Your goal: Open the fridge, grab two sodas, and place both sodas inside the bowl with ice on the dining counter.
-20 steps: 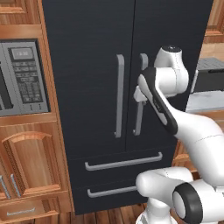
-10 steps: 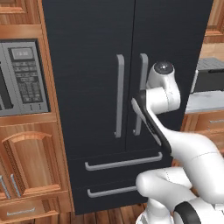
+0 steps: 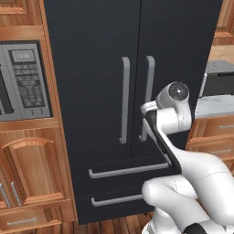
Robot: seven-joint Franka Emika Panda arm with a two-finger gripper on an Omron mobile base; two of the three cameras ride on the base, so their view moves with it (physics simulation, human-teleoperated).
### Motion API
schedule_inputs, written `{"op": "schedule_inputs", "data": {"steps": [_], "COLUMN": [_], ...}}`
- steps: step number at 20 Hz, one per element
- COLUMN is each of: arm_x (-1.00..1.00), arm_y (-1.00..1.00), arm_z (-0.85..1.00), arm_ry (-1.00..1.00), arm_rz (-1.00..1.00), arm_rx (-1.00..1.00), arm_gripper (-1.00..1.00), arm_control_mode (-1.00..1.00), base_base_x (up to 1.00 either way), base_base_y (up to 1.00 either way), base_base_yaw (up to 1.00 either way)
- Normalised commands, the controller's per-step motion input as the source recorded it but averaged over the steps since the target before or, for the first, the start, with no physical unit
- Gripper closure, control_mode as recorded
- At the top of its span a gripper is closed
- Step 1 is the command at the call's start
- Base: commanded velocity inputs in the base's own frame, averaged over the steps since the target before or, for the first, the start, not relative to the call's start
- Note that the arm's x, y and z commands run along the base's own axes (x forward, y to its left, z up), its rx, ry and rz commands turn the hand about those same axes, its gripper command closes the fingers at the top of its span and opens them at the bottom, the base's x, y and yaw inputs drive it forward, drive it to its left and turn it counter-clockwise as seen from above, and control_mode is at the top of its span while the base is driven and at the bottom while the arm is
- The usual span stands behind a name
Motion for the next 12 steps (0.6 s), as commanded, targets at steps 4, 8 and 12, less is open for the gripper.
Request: {"op": "schedule_inputs", "data": {"steps": [4,8,12], "arm_x": [0.31,0.44,0.48], "arm_y": [-0.07,0.0,0.0], "arm_z": [0.0,0.0,0.0], "arm_ry": [-0.12,-0.05,-0.02], "arm_rz": [0.0,0.01,0.0], "arm_rx": [0.1,0.17,0.12], "arm_gripper": [-1.0,-1.0,-1.0], "arm_control_mode": [-1.0,-1.0,-1.0], "base_base_x": [0.0,0.0,0.0], "base_base_y": [0.0,0.0,0.0], "base_base_yaw": [0.0,0.0,0.0]}}
